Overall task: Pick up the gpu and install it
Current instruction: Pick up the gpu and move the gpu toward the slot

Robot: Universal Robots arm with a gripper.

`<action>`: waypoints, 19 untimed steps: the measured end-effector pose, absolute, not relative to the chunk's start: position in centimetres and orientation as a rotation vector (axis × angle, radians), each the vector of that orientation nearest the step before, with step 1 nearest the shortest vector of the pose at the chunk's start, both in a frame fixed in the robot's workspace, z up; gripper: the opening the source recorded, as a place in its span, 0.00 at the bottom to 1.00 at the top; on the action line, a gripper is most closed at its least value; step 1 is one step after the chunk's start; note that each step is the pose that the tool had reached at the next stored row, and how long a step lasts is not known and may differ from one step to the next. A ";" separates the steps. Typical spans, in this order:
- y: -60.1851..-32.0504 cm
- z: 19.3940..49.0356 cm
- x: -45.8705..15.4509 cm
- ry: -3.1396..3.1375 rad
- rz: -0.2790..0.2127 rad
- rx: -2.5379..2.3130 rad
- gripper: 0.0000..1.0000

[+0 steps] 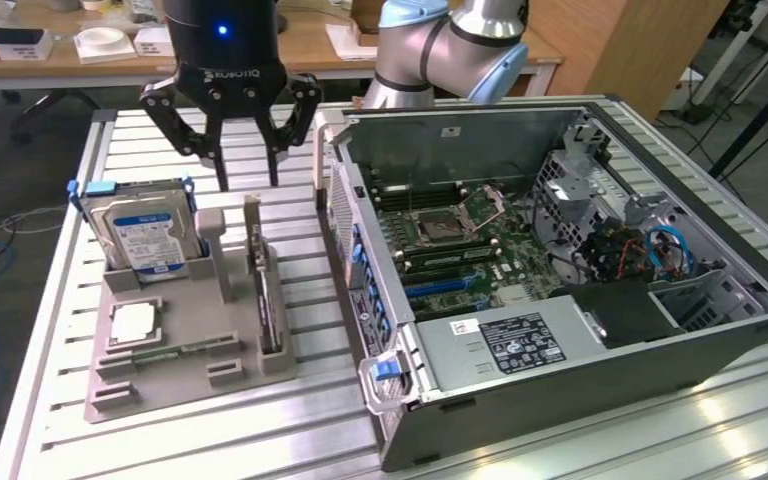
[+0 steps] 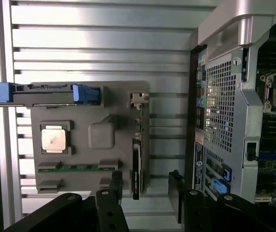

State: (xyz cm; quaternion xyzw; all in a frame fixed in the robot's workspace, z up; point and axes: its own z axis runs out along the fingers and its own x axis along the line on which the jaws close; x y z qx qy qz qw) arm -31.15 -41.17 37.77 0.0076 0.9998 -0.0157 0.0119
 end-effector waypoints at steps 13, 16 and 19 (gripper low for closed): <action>-41.8 36.8 -31.4 3.117 -0.075 0.023 0.51; -41.9 36.4 -31.5 3.117 -0.077 0.023 0.51; -41.9 35.9 -31.5 3.117 -0.079 0.023 0.51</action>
